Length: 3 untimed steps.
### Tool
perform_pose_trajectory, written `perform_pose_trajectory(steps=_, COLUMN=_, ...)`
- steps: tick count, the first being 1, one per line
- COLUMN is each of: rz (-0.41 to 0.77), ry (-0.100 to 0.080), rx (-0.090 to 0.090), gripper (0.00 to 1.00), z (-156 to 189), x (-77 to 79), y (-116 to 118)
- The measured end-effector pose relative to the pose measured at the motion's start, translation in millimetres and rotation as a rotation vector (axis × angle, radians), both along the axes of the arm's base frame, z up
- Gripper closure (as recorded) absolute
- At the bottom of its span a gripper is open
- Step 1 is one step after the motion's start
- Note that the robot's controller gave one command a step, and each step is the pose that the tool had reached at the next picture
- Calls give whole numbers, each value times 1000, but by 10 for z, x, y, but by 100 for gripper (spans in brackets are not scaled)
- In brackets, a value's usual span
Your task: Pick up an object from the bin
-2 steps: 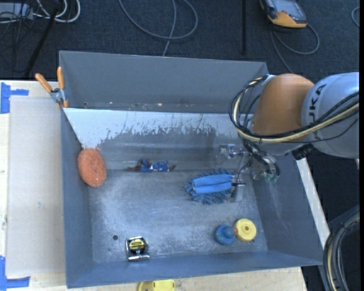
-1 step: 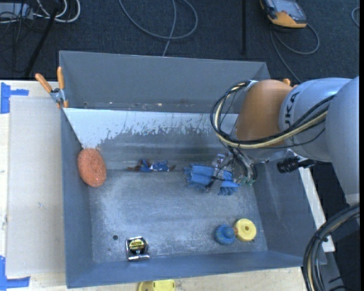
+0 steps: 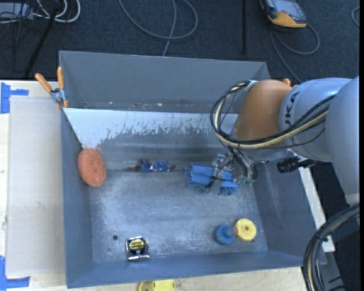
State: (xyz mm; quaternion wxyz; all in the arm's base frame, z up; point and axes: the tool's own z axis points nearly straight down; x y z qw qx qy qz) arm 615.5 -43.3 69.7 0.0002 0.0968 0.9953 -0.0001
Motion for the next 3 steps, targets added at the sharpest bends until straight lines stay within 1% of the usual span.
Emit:
perform_pose_trajectory(steps=1, rz=47, ry=-1, rx=0, gripper=100, z=1287, x=-33, y=261)
perform_pose_trajectory(steps=2, rz=48, ry=-1, rx=0, gripper=100, z=1286, x=-33, y=264)
perform_pose_trajectory(steps=3, rz=27, ry=4, rx=1, gripper=100, z=1809, x=-67, y=319)
